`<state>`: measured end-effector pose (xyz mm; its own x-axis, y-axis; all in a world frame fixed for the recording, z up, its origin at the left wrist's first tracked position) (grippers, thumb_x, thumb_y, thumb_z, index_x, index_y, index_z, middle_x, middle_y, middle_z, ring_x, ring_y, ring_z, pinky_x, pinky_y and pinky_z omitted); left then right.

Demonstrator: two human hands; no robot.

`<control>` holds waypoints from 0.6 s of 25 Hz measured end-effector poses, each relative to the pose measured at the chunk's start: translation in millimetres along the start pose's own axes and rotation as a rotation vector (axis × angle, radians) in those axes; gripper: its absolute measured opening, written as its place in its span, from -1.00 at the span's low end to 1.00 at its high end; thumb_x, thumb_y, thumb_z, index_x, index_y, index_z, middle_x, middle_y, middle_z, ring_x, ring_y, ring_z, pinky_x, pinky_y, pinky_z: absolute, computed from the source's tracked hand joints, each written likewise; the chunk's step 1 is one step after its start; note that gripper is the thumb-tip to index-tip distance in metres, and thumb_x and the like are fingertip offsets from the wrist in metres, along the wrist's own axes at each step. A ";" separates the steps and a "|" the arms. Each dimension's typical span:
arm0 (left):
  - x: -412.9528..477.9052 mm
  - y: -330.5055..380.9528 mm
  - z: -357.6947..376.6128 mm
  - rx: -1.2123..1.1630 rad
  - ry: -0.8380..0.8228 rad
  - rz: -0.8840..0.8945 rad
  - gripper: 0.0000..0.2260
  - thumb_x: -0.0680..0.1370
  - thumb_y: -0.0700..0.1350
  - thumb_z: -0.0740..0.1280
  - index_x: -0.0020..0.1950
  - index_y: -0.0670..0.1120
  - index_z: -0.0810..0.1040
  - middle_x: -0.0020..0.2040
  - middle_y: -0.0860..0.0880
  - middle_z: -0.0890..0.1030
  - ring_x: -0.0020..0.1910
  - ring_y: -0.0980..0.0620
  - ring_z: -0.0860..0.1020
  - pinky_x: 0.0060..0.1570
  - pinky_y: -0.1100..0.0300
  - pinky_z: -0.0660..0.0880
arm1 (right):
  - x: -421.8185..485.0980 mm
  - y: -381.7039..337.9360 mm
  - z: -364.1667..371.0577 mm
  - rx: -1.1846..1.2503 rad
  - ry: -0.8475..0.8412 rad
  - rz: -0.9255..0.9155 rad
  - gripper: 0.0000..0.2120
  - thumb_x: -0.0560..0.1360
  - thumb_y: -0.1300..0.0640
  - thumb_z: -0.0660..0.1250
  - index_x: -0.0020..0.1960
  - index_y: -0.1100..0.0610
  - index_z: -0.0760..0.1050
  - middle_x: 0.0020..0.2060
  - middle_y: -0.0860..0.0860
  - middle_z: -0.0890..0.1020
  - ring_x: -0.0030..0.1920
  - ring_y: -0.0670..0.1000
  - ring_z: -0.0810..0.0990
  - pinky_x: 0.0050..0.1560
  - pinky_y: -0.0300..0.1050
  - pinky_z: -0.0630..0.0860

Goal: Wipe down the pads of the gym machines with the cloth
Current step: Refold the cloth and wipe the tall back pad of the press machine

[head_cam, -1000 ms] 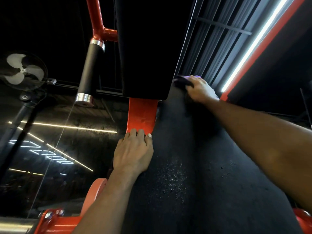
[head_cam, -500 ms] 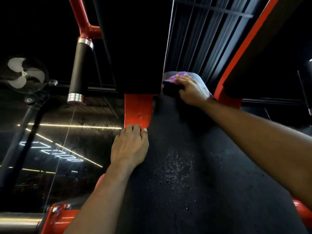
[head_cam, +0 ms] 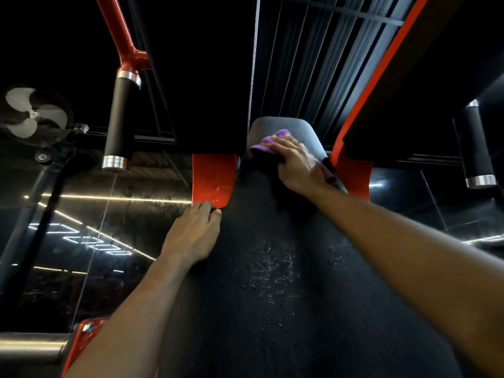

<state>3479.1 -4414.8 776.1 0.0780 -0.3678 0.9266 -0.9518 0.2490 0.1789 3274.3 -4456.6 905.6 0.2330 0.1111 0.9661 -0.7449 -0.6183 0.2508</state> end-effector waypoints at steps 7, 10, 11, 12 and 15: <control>-0.1 0.3 0.5 -0.008 0.055 -0.008 -0.82 0.70 -0.04 0.07 -0.01 -0.02 0.41 -0.01 0.01 0.45 -0.01 0.01 0.42 -0.01 0.08 0.27 | -64.5 -18.7 5.1 0.069 -0.116 -0.345 -0.30 0.35 0.23 0.18 0.46 -0.15 0.46 0.51 -0.13 0.40 0.57 -0.08 0.22 0.58 -0.02 0.15; 2.1 -4.0 1.4 -0.033 0.043 -0.018 -0.80 0.70 -0.01 0.06 0.00 -0.01 0.43 0.01 0.01 0.47 -0.02 0.02 0.41 0.00 0.08 0.27 | -28.2 47.7 -16.7 0.076 0.018 0.002 -0.31 0.36 0.21 0.13 0.45 -0.14 0.46 0.50 -0.11 0.41 0.57 -0.04 0.23 0.55 0.05 0.26; 1.0 -2.8 0.8 -0.026 0.044 -0.011 -0.81 0.70 -0.02 0.06 0.00 -0.01 0.42 0.00 0.02 0.46 -0.03 0.03 0.40 0.00 0.08 0.27 | -23.5 55.4 -20.5 0.079 0.099 0.123 -0.35 0.39 0.20 0.14 0.44 -0.13 0.47 0.50 -0.11 0.42 0.57 -0.03 0.24 0.52 0.06 0.29; -0.3 -0.2 0.1 -0.009 0.047 0.006 -0.81 0.71 -0.04 0.06 -0.01 -0.02 0.41 0.00 0.01 0.45 -0.02 0.03 0.40 0.00 0.07 0.27 | -26.0 54.4 -20.9 0.062 0.174 0.246 -0.39 0.43 0.21 0.16 0.44 -0.12 0.47 0.49 -0.11 0.43 0.56 -0.02 0.25 0.50 0.07 0.31; -4.0 4.5 -1.7 0.046 0.084 0.071 -0.80 0.71 -0.08 0.06 0.02 -0.07 0.44 0.03 -0.05 0.48 0.05 -0.07 0.47 0.07 -0.01 0.37 | -66.5 13.7 -12.9 -0.036 0.274 0.330 -0.46 0.50 0.20 0.26 0.46 -0.07 0.46 0.48 -0.04 0.43 0.56 0.04 0.26 0.50 0.08 0.30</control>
<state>3475.0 -4410.6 773.8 0.0326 -0.2741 0.9611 -0.9683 0.2297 0.0984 3240.5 -4462.5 845.6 -0.1928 0.1171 0.9742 -0.7738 -0.6286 -0.0776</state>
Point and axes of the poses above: each hand's wrist, its own x-axis towards the middle knuckle, its own z-axis out of the palm, y = z × x, the point moved 9 cm from there along x, towards the middle knuckle
